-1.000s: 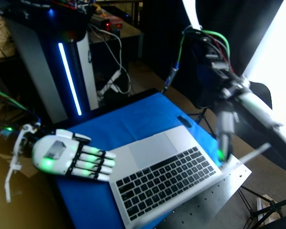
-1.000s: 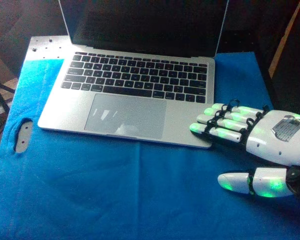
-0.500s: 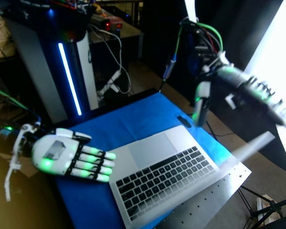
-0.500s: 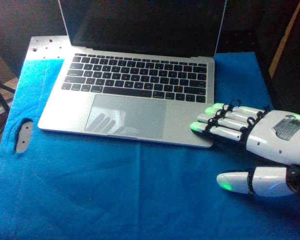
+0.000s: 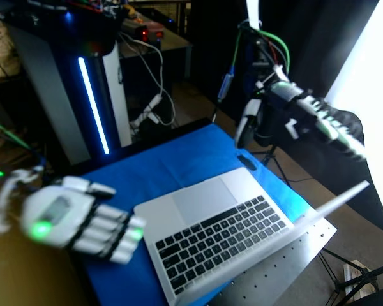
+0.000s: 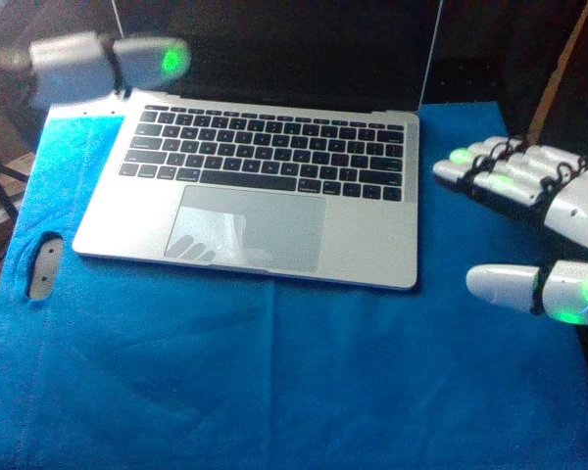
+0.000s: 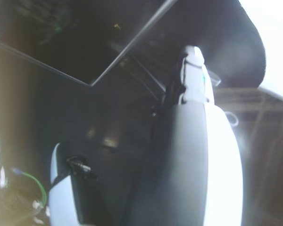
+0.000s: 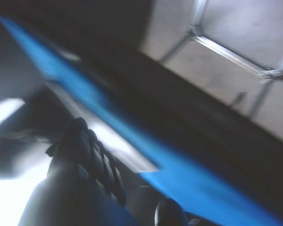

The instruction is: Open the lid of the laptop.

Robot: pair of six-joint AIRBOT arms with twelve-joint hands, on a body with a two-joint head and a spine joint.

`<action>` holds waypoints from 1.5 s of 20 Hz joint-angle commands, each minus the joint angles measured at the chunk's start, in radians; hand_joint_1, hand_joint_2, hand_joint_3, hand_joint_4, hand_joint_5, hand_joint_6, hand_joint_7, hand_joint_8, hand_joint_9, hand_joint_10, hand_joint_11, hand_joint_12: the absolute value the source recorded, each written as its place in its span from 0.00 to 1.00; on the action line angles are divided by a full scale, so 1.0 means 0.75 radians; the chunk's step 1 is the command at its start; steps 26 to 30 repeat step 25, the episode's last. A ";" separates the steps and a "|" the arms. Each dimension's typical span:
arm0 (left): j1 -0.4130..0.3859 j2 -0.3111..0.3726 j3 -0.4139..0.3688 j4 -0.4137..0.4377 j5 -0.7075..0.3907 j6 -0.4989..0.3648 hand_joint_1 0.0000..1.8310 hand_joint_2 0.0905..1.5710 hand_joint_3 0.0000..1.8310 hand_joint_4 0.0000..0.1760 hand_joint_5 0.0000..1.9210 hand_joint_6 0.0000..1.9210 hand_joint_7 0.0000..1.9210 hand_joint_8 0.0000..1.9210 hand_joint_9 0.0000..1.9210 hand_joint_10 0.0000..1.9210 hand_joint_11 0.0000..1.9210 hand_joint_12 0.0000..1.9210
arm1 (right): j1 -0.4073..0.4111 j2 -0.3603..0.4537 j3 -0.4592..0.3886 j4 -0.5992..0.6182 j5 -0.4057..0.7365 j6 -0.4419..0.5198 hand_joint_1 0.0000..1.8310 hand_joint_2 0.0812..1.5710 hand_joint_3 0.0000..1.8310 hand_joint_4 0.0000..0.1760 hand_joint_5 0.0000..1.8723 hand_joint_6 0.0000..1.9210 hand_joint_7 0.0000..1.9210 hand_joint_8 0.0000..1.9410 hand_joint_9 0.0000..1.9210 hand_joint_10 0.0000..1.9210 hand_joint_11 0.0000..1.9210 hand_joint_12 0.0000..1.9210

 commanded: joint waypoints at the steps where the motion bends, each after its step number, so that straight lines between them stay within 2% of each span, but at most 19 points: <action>1: 0.030 0.009 -0.021 -0.016 -0.260 -0.038 0.41 0.57 0.00 0.58 0.00 0.00 0.00 0.00 0.00 0.00 0.00 0.00 | -0.007 0.010 -0.018 0.027 0.292 0.003 0.17 0.79 0.00 0.21 0.00 0.00 0.00 0.00 0.00 0.00 0.00 0.00; 2: 0.088 0.022 -0.051 -0.034 -0.325 -0.061 0.38 0.55 0.00 0.69 0.00 0.00 0.00 0.00 0.00 0.00 0.00 0.00 | -0.026 0.028 -0.036 0.059 0.379 0.003 0.19 0.76 0.00 0.27 0.00 0.00 0.00 0.00 0.00 0.00 0.01 0.00; 3: 0.146 0.037 -0.089 -0.052 -0.393 -0.078 0.40 0.57 0.00 0.39 0.00 0.00 0.00 0.00 0.00 0.00 0.00 0.00 | -0.041 0.045 -0.055 0.089 0.488 0.003 0.23 0.76 0.00 0.09 0.00 0.00 0.00 0.00 0.00 0.00 0.03 0.01; 4: 0.190 0.048 -0.119 -0.061 -0.439 -0.089 0.38 0.58 0.00 0.29 0.00 0.00 0.00 0.00 0.00 0.00 0.00 0.00 | -0.049 0.058 -0.070 0.107 0.575 0.003 0.25 0.75 0.00 0.17 0.00 0.00 0.00 0.00 0.00 0.00 0.01 0.01; 5: 0.231 0.053 -0.142 -0.071 -0.486 -0.103 0.32 0.64 0.01 0.15 0.00 0.00 0.01 0.00 0.01 0.00 0.01 0.01 | -0.053 0.068 -0.085 0.122 0.671 0.003 0.34 0.71 0.00 0.46 0.00 0.00 0.00 0.00 0.00 0.00 0.00 0.00; 6: 0.264 0.053 -0.152 -0.073 -0.530 -0.136 0.34 0.64 0.00 0.25 0.00 0.00 0.01 0.00 0.01 0.00 0.00 0.00 | -0.054 0.075 -0.093 0.129 0.740 0.009 0.37 0.70 0.00 0.40 0.01 0.00 0.00 0.00 0.00 0.00 0.01 0.00; 7: 0.295 0.050 -0.157 -0.073 -0.578 -0.192 0.30 0.65 0.01 0.20 0.01 0.00 0.02 0.00 0.03 0.01 0.02 0.01 | -0.054 0.081 -0.097 0.133 0.812 0.023 0.40 0.69 0.00 0.48 0.01 0.00 0.00 0.00 0.00 0.00 0.01 0.00; 8: 0.324 0.050 -0.161 -0.069 -0.624 -0.244 0.12 0.72 0.00 0.00 0.00 0.00 0.04 0.00 0.04 0.00 0.00 0.16 | -0.054 0.085 -0.100 0.135 0.873 0.035 0.44 0.68 0.00 0.35 0.03 0.01 0.01 0.00 0.00 0.00 0.02 0.01; 9: 0.360 0.054 -0.183 -0.067 -0.693 -0.269 0.17 0.69 0.00 0.28 0.01 0.00 0.00 0.00 0.00 0.00 0.00 0.01 | -0.054 0.089 -0.106 0.136 0.957 0.038 0.39 0.68 0.00 0.39 0.00 0.00 0.00 0.00 0.00 0.00 0.00 0.00; 10: 0.377 0.060 -0.198 -0.070 -0.723 -0.267 0.21 0.68 0.00 0.41 0.02 0.01 0.00 0.00 0.00 0.00 0.00 0.00 | -0.054 0.090 -0.109 0.136 0.996 0.038 0.43 0.69 0.00 0.50 0.00 0.00 0.00 0.00 0.00 0.00 0.00 0.00; 11: 0.407 0.071 -0.222 -0.075 -0.782 -0.266 0.22 0.67 0.00 0.16 0.01 0.00 0.02 0.01 0.01 0.00 0.00 0.00 | -0.054 0.095 -0.115 0.136 1.076 0.038 0.48 0.66 0.00 0.46 0.00 0.00 0.00 0.00 0.01 0.00 0.03 0.01; 12: 0.429 0.084 -0.241 -0.081 -0.828 -0.267 0.19 0.68 0.00 0.17 0.00 0.00 0.01 0.00 0.01 0.00 0.00 0.00 | -0.054 0.103 -0.122 0.136 1.139 0.037 0.53 0.63 0.00 0.39 0.03 0.00 0.02 0.00 0.05 0.00 0.06 0.02; 13: 0.445 0.094 -0.253 -0.084 -0.853 -0.268 0.15 0.69 0.00 0.11 0.00 0.00 0.00 0.00 0.02 0.01 0.00 0.00 | -0.054 0.110 -0.129 0.136 1.182 0.037 0.47 0.64 0.00 0.15 0.08 0.00 0.06 0.00 0.08 0.00 0.10 0.03; 15: 0.467 0.116 -0.272 -0.084 -0.896 -0.269 0.13 0.68 0.00 0.17 0.00 0.00 0.00 0.00 0.02 0.00 0.00 0.00 | -0.056 0.143 -0.164 0.140 1.195 0.037 0.32 0.65 0.01 0.00 0.13 0.00 0.13 0.00 0.15 0.01 0.15 0.03; 17: 0.468 0.134 -0.280 -0.083 -0.897 -0.264 0.16 0.67 0.00 0.02 0.00 0.00 0.00 0.00 0.04 0.01 0.03 0.01 | -0.056 0.164 -0.169 0.140 1.195 0.037 0.37 0.66 0.00 0.00 0.13 0.00 0.12 0.00 0.15 0.00 0.15 0.02; 20: 0.467 0.162 -0.287 -0.092 -0.897 -0.260 0.13 0.67 0.00 0.00 0.00 0.00 0.00 0.00 0.03 0.00 0.02 0.02 | -0.056 0.177 -0.170 0.140 1.195 0.036 0.38 0.66 0.00 0.00 0.11 0.00 0.10 0.00 0.13 0.00 0.15 0.02; 23: 0.467 0.186 -0.294 -0.104 -0.898 -0.256 0.11 0.67 0.00 0.27 0.00 0.00 0.00 0.00 0.00 0.00 0.01 0.02 | -0.057 0.214 -0.176 0.145 1.196 0.012 0.24 0.78 0.01 0.00 0.10 0.00 0.06 0.00 0.08 0.00 0.10 0.00; 24: 0.467 0.195 -0.295 -0.113 -0.898 -0.254 0.16 0.67 0.00 0.19 0.00 0.00 0.00 0.00 0.00 0.00 0.00 0.02 | -0.057 0.230 -0.185 0.148 1.196 -0.006 0.20 0.77 0.00 0.00 0.11 0.00 0.07 0.00 0.09 0.00 0.12 0.01; 30: 0.466 0.203 -0.295 -0.118 -0.898 -0.253 0.16 0.67 0.00 0.19 0.00 0.00 0.00 0.00 0.00 0.00 0.00 0.02 | -0.057 0.244 -0.191 0.149 1.196 -0.019 0.20 0.77 0.00 0.00 0.11 0.00 0.07 0.00 0.09 0.00 0.12 0.01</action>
